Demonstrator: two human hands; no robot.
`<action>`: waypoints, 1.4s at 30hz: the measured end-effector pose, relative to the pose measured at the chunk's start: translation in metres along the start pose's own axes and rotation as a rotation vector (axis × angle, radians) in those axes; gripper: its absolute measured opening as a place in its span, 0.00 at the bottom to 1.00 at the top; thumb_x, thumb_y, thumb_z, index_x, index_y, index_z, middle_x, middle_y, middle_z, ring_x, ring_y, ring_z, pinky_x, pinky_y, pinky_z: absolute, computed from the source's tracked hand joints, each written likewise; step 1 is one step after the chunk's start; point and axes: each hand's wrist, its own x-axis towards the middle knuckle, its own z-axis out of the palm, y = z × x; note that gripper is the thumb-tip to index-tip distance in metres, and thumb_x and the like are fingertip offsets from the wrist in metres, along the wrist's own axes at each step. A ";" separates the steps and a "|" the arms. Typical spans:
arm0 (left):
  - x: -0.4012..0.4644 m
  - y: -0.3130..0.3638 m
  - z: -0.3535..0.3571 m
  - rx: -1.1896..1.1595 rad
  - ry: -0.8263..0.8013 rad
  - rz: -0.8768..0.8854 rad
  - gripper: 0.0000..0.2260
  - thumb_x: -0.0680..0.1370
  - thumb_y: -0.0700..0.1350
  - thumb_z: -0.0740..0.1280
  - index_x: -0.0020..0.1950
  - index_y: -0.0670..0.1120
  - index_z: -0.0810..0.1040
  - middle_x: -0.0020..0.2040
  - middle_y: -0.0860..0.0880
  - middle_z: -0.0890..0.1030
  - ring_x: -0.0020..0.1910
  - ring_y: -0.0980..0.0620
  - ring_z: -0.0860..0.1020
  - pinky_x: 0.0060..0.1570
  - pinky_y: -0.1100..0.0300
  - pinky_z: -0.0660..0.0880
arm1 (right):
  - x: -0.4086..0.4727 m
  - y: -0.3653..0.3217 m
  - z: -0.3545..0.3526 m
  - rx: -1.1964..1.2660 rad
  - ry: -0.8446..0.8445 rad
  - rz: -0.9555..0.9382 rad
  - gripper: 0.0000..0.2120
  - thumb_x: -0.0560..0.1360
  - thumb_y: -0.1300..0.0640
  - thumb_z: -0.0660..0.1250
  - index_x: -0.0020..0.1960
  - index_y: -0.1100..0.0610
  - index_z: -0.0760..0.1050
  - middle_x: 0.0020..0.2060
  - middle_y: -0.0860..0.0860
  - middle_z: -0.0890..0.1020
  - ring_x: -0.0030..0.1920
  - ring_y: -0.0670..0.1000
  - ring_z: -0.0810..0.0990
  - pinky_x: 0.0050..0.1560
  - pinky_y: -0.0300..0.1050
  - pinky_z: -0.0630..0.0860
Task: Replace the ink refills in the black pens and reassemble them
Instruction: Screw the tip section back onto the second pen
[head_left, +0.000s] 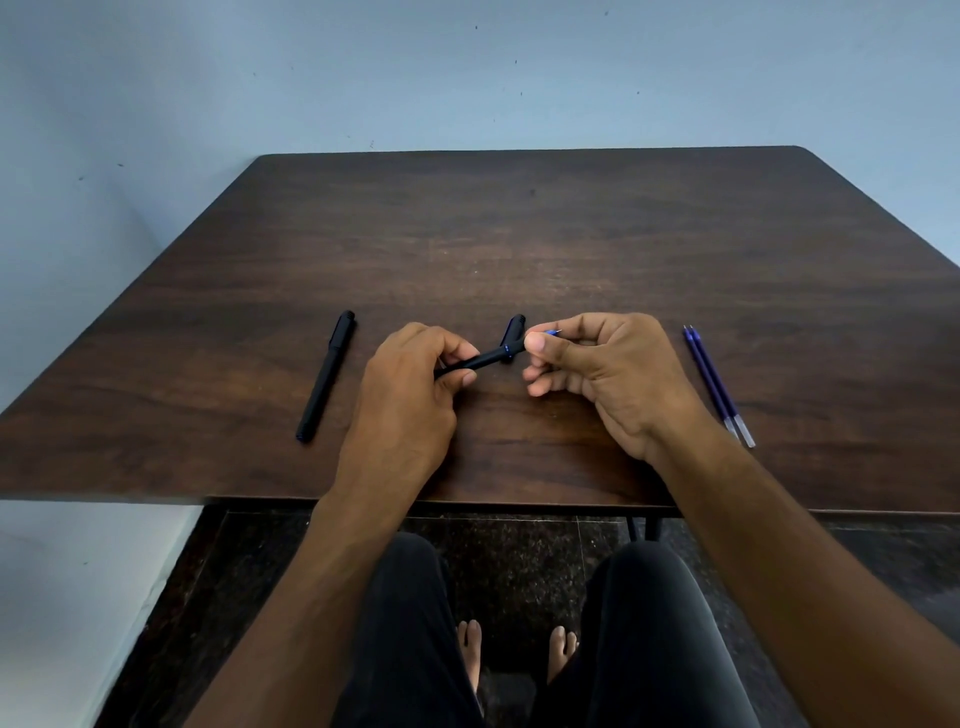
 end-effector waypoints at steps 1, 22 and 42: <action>0.000 0.000 0.000 -0.001 -0.001 -0.003 0.07 0.75 0.39 0.73 0.51 0.49 0.81 0.45 0.57 0.76 0.45 0.60 0.72 0.46 0.78 0.66 | 0.000 0.000 0.000 0.001 0.005 0.000 0.09 0.73 0.67 0.74 0.50 0.71 0.80 0.35 0.60 0.83 0.36 0.56 0.83 0.37 0.46 0.82; -0.004 0.001 -0.006 -0.164 0.104 -0.168 0.11 0.77 0.40 0.72 0.50 0.55 0.76 0.50 0.56 0.76 0.47 0.62 0.74 0.45 0.79 0.68 | 0.017 -0.013 0.027 -0.655 0.216 -0.014 0.11 0.73 0.53 0.77 0.44 0.60 0.79 0.33 0.58 0.84 0.20 0.48 0.74 0.19 0.40 0.69; -0.003 0.000 -0.005 -0.121 0.073 -0.182 0.08 0.76 0.39 0.72 0.52 0.51 0.81 0.49 0.56 0.76 0.47 0.60 0.75 0.44 0.73 0.69 | 0.012 -0.016 0.016 -0.088 0.232 0.073 0.20 0.76 0.68 0.71 0.64 0.65 0.69 0.39 0.62 0.84 0.30 0.56 0.82 0.30 0.50 0.81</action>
